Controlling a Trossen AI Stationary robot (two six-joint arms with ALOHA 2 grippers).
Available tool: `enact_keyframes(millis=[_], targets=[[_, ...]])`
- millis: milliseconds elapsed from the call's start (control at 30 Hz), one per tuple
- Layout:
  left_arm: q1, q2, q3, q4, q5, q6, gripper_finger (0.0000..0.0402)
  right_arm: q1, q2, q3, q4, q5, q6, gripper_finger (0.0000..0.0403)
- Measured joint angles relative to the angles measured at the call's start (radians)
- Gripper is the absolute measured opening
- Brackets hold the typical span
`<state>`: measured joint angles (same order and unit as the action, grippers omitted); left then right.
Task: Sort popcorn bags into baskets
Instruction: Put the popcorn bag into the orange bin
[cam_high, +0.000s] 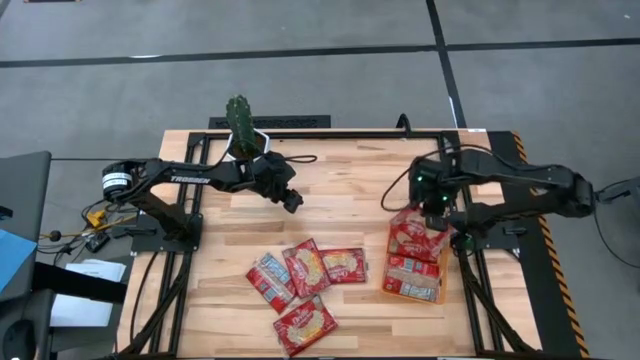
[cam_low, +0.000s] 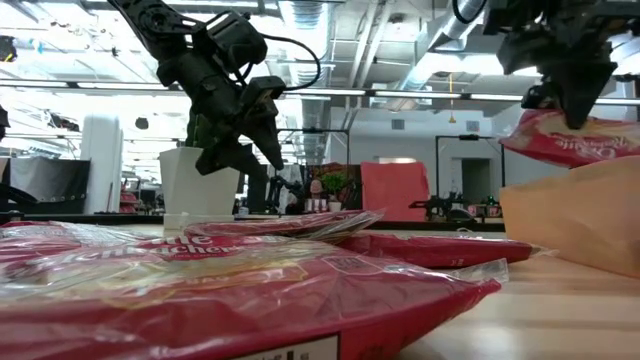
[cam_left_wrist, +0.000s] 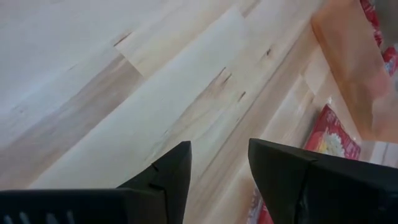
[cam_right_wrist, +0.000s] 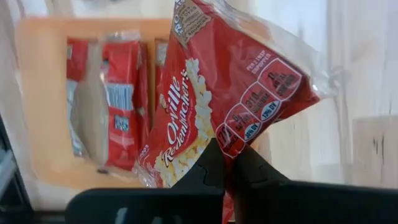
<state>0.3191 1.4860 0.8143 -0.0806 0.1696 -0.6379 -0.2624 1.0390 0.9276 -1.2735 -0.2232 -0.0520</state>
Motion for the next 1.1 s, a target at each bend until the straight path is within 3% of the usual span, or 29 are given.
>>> enact_keyframes(millis=[333, 767, 933, 1100], targets=[[0.000, 0.000, 0.001, -0.021, -0.003, 0.003, 0.0149, 0.153, 0.141, 0.000, 0.038, 0.046, -0.126, 0.0015], [0.000, 0.000, 0.001, -0.044, -0.020, 0.043, 0.0148, 0.253, 0.281, 0.001, 0.063, 0.049, -0.193, 0.0034], [0.000, 0.000, 0.001, -0.044, -0.018, 0.052, 0.0149, 0.264, 0.304, 0.001, 0.076, 0.042, -0.193, 0.0072], [0.000, 0.000, 0.001, -0.043, 0.040, 0.087, 0.0162, 0.261, 0.298, 0.001, 0.077, 0.043, -0.174, 0.0139]])
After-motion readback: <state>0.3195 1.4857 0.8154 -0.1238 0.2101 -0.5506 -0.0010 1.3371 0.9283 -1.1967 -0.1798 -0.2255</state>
